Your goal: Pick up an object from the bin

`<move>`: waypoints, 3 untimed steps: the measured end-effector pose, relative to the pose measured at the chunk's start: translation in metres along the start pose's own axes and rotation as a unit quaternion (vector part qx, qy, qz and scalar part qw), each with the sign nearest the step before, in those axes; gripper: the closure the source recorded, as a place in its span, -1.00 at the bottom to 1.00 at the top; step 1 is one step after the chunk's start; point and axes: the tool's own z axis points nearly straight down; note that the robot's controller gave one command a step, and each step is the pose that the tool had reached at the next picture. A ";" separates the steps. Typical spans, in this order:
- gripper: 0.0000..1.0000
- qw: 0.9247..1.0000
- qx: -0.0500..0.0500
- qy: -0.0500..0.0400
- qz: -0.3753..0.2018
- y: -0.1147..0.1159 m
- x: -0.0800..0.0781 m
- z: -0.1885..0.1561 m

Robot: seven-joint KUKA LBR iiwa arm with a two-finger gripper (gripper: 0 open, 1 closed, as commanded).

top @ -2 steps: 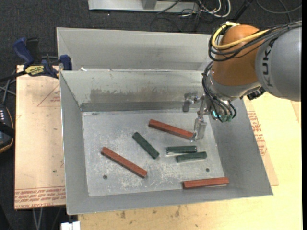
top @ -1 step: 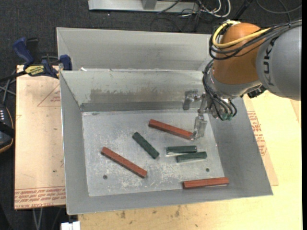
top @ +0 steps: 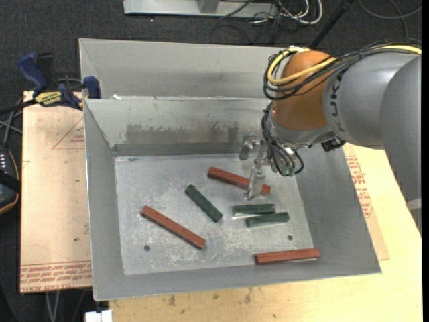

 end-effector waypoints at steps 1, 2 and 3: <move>-1.00 1.000 0.001 0.003 0.003 0.006 0.000 0.023; -1.00 0.999 0.000 0.000 0.035 0.012 0.007 -0.028; -1.00 1.000 0.001 0.002 0.004 0.006 -0.001 0.023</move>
Offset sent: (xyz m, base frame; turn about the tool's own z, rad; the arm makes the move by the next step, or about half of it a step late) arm -0.0073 0.0119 0.0246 0.0719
